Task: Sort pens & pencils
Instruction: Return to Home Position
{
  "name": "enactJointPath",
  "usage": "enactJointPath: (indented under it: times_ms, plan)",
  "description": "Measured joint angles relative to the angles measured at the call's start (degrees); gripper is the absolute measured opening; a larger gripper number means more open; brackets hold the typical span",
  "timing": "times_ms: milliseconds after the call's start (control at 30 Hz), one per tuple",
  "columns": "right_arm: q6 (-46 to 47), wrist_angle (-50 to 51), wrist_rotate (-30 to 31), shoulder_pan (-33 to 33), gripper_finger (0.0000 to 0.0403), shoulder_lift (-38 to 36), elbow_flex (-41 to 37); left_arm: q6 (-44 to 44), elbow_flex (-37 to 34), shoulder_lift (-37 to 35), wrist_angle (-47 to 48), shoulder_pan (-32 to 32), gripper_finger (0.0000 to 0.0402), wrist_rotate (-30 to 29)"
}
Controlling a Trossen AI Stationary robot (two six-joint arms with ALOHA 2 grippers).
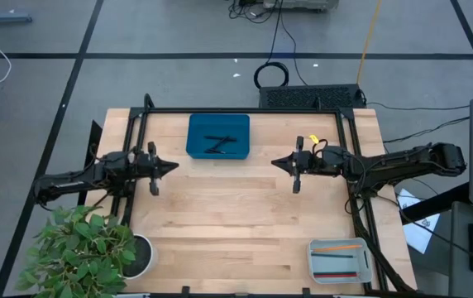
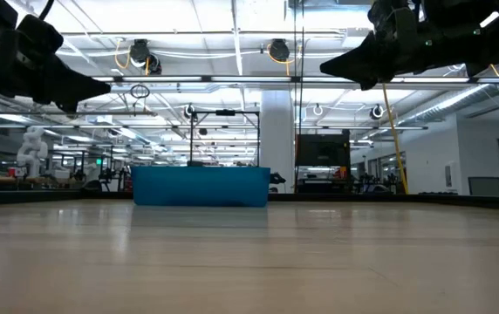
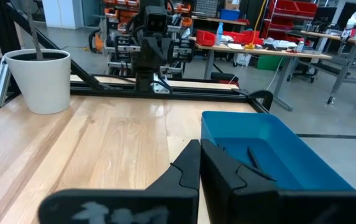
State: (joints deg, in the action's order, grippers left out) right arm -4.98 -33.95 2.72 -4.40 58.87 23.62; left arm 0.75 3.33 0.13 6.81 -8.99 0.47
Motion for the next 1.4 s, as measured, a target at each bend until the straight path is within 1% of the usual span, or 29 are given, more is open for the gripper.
enactJointPath:
  times_ms: [67, 133, 167, 333, 567, 733, 833, 933, 1033, 1100, 1200, 1400]
  plan:
    - [0.4, 0.0, 0.0, 0.0, 0.0000, 0.0, 0.0, -0.3, -0.6, 0.0, -2.0, 0.0, 0.0001, -0.1]
    - [0.7, 0.0, 0.0, 0.0, 0.0000, 0.0, 0.0, -0.6, -2.4, 0.2, -6.7, 0.0, 0.0001, -0.1]
    - [0.9, 0.0, 0.0, 0.0, 0.0000, 0.0, 0.0, -0.9, -2.7, 0.2, -7.5, 0.0, 0.0001, -0.1]
    - [1.2, 0.2, 0.0, 0.0, 0.0000, 0.0, 0.0, -2.0, -2.7, 0.9, -7.5, 0.2, 0.0000, 0.0]
    - [1.3, 0.4, 0.0, 0.0, 0.0000, 0.0, 0.0, -0.2, -2.7, 1.0, -7.4, 1.0, 0.0000, 0.2]
    - [1.3, 0.4, 0.0, 0.0, 0.0000, 0.0, 0.0, -3.4, -2.7, 1.0, -7.4, 1.4, 0.0001, 1.0]
    - [1.3, 1.1, 0.0, 0.0, 0.0000, -0.5, 0.0, -3.6, -2.7, 1.0, -7.4, 1.3, 0.0008, 0.8]
    - [1.5, 5.8, 0.0, 0.0, 0.0000, -4.5, 0.0, -4.1, -2.7, 1.0, -7.5, 1.3, 0.0019, -0.3]
    - [3.1, 13.3, -0.1, 0.0, 0.0000, -10.4, 0.0, -4.1, -2.7, 1.0, -7.6, 1.3, 0.0024, -0.5]
    - [3.9, 17.1, -1.5, 0.0, 0.0000, -14.2, -0.4, -4.1, -2.7, 1.0, -7.9, 1.3, 0.0023, -0.6]
    - [4.3, 16.8, -4.2, 0.0, 0.0000, -19.4, -3.9, -4.1, -2.7, 1.0, -7.9, 1.3, 0.0017, -0.8]
    - [5.8, 11.1, -4.5, 0.0, 0.0000, -29.9, -12.2, -4.1, -2.7, 1.0, -8.0, 1.3, 0.0003, -0.8]
